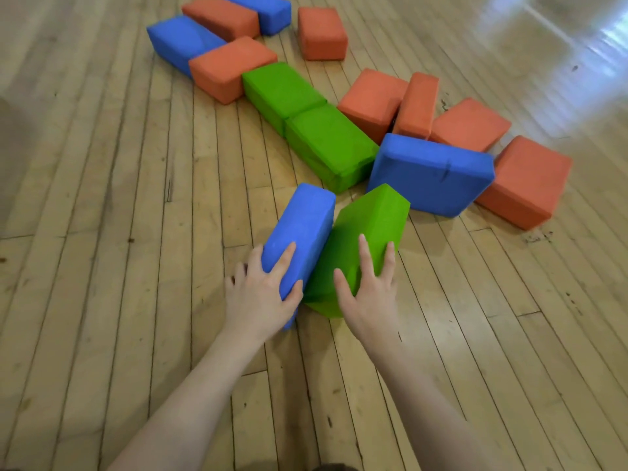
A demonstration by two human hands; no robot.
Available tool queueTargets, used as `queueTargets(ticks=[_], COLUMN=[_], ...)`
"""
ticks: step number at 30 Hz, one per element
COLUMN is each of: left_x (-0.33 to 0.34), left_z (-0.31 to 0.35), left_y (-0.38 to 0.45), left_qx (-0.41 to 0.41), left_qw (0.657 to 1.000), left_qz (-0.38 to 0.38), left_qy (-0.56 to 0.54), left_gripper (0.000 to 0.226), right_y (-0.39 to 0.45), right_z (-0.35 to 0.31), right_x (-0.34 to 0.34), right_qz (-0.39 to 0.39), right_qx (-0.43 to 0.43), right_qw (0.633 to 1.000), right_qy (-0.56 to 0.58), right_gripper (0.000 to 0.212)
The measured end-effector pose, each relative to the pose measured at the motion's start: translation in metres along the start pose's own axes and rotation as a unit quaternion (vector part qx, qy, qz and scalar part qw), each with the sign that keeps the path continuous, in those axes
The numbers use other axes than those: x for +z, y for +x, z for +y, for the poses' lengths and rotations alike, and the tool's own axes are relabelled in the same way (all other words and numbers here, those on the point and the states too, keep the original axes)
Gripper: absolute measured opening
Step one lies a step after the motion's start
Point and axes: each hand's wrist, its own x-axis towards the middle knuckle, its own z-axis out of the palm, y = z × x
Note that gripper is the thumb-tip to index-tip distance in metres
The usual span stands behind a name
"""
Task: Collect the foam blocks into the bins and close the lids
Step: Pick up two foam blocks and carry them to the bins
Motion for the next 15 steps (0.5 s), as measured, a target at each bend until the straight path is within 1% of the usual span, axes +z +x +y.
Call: queueTargets(ticks=[2,3,5,7,10,13,15], left_x=[-0.005,-0.01,-0.026,-0.049,-0.097,-0.157,-0.2], left_z=[0.0,0.0,-0.004,-0.012,-0.032,-0.065,-0.093], left_y=[0.004,0.007,0.016,0.024,0.039,0.048,0.048], left_qx=[-0.014,-0.025,-0.045,-0.056,-0.079,-0.106,-0.107], left_qw=[1.0,0.999,0.996,0.993,0.987,0.977,0.968], left_qz=[0.007,0.024,0.067,0.101,0.139,0.186,0.22], left_qy=[-0.025,-0.036,-0.045,-0.034,-0.013,0.018,0.05], left_gripper=[0.065,0.063,0.059,0.056,0.055,0.055,0.053], right_y=[0.001,0.004,0.011,0.021,0.038,0.048,0.047], right_z=[-0.004,-0.008,-0.021,-0.043,-0.094,-0.161,-0.211], right_x=[-0.002,-0.003,-0.005,-0.006,-0.006,-0.008,-0.007], right_qz=[0.031,0.045,0.064,0.066,0.067,0.064,0.061], right_qx=[-0.009,-0.023,-0.065,-0.117,-0.173,-0.237,-0.275], right_qw=[0.999,0.998,0.996,0.991,0.982,0.967,0.956], right_qy=[0.027,0.023,0.001,-0.002,0.029,0.071,0.086], right_gripper=[0.071,0.07,0.067,0.066,0.064,0.062,0.062])
